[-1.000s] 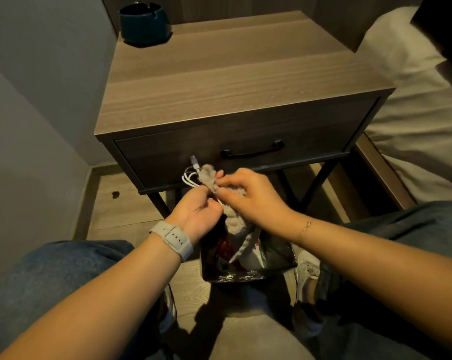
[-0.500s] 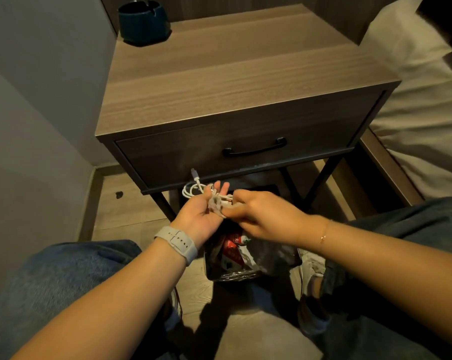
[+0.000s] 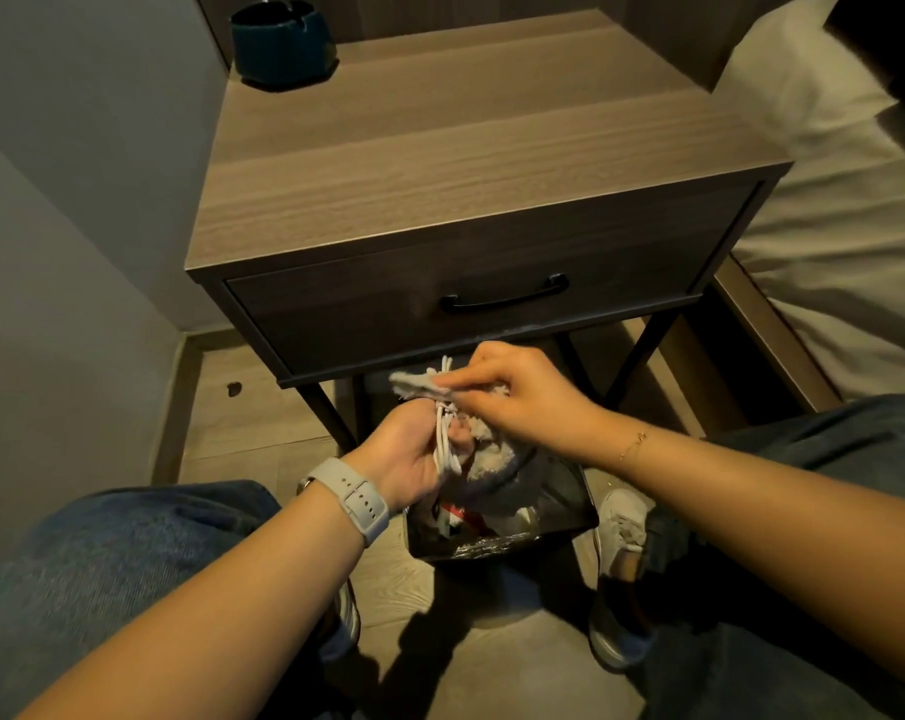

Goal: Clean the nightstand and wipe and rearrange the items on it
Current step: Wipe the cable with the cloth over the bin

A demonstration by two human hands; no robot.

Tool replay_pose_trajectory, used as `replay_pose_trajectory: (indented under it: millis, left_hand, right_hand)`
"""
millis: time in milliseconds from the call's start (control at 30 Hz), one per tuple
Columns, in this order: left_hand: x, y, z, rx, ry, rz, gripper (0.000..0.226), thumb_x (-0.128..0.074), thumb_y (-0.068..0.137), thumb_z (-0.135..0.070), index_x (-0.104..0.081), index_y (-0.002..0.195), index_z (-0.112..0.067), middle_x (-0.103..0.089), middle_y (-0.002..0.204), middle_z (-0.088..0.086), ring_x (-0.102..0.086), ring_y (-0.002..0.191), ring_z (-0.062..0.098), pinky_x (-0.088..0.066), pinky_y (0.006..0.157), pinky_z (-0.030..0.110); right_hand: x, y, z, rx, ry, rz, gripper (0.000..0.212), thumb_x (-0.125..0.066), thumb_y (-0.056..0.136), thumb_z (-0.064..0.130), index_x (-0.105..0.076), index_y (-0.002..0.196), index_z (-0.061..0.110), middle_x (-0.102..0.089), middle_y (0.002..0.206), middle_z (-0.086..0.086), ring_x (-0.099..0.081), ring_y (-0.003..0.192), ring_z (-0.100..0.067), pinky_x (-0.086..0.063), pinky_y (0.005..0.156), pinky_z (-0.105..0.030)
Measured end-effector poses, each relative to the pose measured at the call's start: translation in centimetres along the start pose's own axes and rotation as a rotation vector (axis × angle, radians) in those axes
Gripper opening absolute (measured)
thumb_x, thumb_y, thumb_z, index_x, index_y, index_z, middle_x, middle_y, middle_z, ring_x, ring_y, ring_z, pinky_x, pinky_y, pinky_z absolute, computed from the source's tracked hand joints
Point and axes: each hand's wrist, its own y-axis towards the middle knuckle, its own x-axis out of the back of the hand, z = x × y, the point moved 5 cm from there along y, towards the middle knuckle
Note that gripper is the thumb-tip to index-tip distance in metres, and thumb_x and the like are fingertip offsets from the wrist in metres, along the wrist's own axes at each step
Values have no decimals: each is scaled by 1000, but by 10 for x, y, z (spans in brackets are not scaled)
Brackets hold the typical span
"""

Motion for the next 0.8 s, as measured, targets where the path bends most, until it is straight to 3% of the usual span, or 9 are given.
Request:
replay_pose_trajectory:
  millis: [100, 167, 233, 300, 400, 467, 567, 667, 800]
  left_hand:
    - [13, 0, 7, 37, 180, -99, 33, -31, 103, -14, -59, 97, 0, -43, 54, 0, -34, 30, 4, -32, 28, 13]
    - [13, -1, 6, 44, 224, -115, 34, -30, 104, -15, -60, 96, 0, -43, 53, 0, -34, 30, 3, -30, 27, 12]
    - [8, -2, 5, 34, 215, -106, 31, -32, 103, -14, -55, 83, -5, -43, 54, 1, -34, 30, 3, -27, 26, 11]
    - [5, -7, 7, 42, 220, -101, 32, -33, 102, -14, -54, 80, -6, -41, 55, 0, -33, 30, 3, -24, 26, 11]
    - [8, -11, 7, 41, 293, -103, 33, -32, 103, -15, -62, 101, -1, -41, 55, -1, -32, 32, 2, -25, 28, 11]
    - [9, -11, 0, 8, 301, -108, 31, -33, 103, -16, -60, 99, -2, -41, 56, -1, -32, 31, 2, -25, 27, 12]
    - [9, -12, -2, -23, 301, -92, 31, -35, 103, -21, -52, 80, -7, -41, 54, 0, -33, 31, 3, -24, 26, 12]
    - [10, -16, -6, -115, 506, -97, 34, -41, 102, -26, -63, 92, -3, -41, 53, -2, -34, 36, 4, -27, 30, 14]
    - [-2, -37, -42, -368, 814, -96, 34, -45, 100, -31, -69, 109, -8, -42, 54, -3, -36, 45, 8, -32, 40, 18]
  right_hand:
    - [26, 11, -33, -262, -279, -185, 25, -61, 84, 13, -75, 105, 18, -67, 96, -4, -64, 97, -23, -46, 84, -26]
    - [38, 10, -18, -132, -139, -272, 24, -63, 85, 11, -74, 105, 16, -64, 91, -2, -63, 92, -18, -45, 81, -23]
    - [25, 8, -2, 28, 20, -146, 23, -66, 85, 10, -73, 107, 15, -62, 85, 1, -61, 82, -8, -46, 76, -19]
    - [9, 7, -22, -118, -81, 1, 21, -65, 87, 14, -74, 106, 15, -64, 79, 7, -61, 79, -2, -48, 77, -22]
    - [30, 9, -54, -401, -209, -153, 19, -62, 87, 18, -76, 100, 16, -73, 89, 2, -67, 92, -10, -48, 82, -20]
    - [37, 11, -31, -234, 1, -258, 19, -63, 88, 17, -74, 104, 17, -70, 90, 8, -63, 89, -1, -45, 80, -10]
    - [11, 7, -15, -195, 274, 20, 20, -64, 89, 13, -71, 107, 17, -71, 99, 3, -65, 91, -4, -51, 88, -19]
    - [8, 1, -54, -477, -48, 243, 17, -66, 87, 15, -75, 100, 9, -72, 106, -3, -64, 92, -7, -51, 84, -24]
    - [44, 1, -42, -469, 5, 7, 12, -67, 86, 17, -76, 92, 13, -71, 96, 6, -60, 84, 0, -44, 78, -18]
